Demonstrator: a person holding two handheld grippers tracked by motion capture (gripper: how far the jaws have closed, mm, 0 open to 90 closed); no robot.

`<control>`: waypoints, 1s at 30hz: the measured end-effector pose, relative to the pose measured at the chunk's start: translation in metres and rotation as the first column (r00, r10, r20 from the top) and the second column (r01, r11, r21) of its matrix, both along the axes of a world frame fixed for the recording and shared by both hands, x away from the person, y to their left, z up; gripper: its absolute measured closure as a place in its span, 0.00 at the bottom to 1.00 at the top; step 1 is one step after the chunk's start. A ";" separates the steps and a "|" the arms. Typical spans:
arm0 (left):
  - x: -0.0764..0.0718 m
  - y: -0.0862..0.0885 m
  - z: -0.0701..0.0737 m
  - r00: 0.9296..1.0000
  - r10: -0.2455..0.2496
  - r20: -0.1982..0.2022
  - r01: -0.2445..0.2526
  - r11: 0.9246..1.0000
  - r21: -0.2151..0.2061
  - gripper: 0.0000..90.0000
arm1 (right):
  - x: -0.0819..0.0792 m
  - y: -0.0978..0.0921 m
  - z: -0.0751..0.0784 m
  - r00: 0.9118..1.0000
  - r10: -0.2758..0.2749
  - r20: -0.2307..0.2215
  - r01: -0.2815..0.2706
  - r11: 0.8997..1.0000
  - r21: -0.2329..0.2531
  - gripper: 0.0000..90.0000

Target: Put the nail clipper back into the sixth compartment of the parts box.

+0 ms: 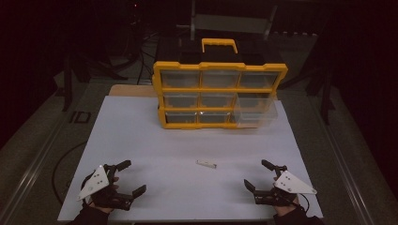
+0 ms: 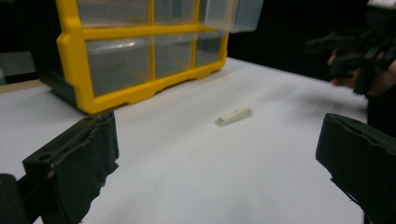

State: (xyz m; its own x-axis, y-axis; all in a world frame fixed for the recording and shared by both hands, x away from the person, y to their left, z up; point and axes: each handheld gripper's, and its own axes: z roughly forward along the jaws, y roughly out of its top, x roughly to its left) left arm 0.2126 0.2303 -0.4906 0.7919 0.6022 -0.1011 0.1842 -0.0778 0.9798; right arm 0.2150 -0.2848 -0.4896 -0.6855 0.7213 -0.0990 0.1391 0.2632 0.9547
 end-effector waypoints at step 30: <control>0.047 -0.052 0.060 0.978 -0.210 0.001 0.210 0.976 0.055 0.00 | 0.000 0.002 -0.001 1.000 0.017 -0.002 -0.017 1.000 -0.004 0.10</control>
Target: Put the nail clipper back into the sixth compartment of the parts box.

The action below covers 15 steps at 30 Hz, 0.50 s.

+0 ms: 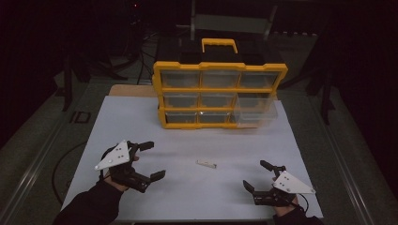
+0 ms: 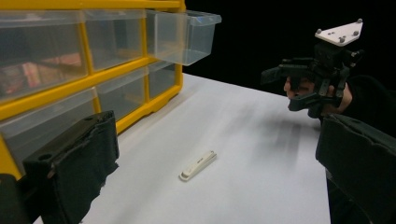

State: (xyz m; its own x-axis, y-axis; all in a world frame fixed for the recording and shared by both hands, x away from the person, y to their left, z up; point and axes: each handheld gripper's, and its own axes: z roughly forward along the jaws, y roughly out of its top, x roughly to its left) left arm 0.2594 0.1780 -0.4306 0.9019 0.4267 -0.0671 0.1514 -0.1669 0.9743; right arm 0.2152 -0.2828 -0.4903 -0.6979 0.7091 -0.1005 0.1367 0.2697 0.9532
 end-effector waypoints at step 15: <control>0.027 -0.031 0.023 0.994 -0.108 0.021 0.108 0.994 0.015 0.00 | 0.000 0.000 -0.001 1.000 0.010 -0.008 -0.010 1.000 0.001 0.10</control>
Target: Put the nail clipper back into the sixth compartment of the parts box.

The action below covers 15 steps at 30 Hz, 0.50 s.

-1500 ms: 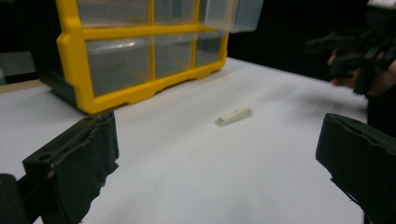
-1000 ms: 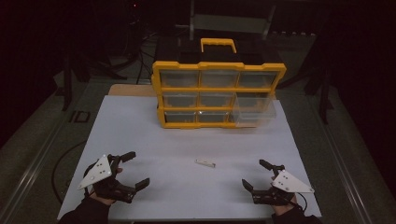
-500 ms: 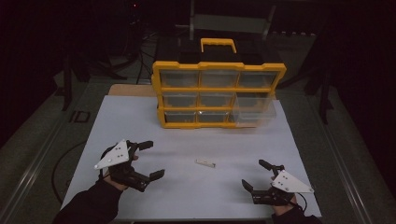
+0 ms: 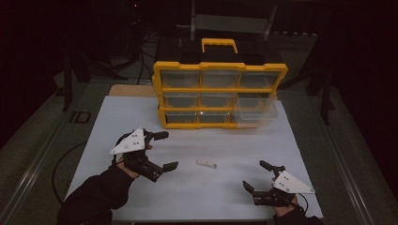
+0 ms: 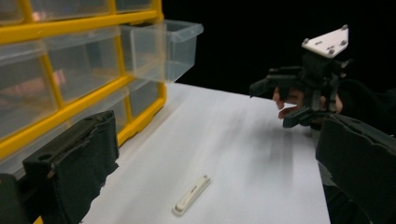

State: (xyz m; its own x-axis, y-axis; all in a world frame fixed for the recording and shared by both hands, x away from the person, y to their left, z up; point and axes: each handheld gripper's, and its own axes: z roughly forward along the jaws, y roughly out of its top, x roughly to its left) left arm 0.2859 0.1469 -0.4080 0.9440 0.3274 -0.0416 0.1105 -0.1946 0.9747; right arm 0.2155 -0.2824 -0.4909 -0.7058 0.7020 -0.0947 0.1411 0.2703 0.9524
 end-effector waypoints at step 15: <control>0.017 -0.037 0.011 0.992 -0.123 0.030 0.122 0.992 0.043 0.00 | 0.000 0.000 -0.001 1.000 0.003 -0.003 -0.003 1.000 0.000 0.10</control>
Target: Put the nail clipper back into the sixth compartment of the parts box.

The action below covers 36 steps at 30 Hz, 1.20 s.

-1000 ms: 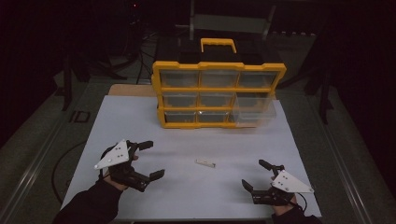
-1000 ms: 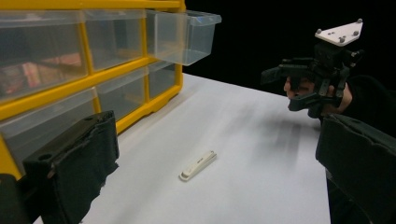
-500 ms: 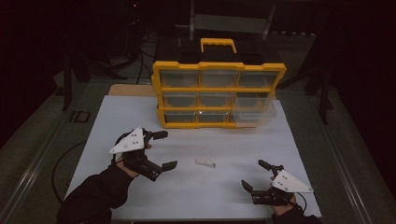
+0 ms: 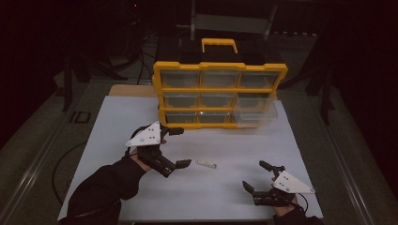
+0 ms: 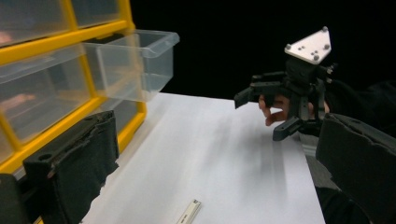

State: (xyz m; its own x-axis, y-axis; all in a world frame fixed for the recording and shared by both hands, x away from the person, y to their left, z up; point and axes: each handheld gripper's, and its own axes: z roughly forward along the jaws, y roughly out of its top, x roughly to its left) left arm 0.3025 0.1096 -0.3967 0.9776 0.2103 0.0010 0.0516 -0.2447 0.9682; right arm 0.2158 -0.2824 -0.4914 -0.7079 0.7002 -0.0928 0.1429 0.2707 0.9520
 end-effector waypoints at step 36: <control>0.039 -0.070 -0.059 0.981 -0.194 -0.017 0.193 0.956 0.221 0.04 | 0.001 -0.001 -0.001 1.000 0.013 -0.013 -0.012 1.000 0.011 0.10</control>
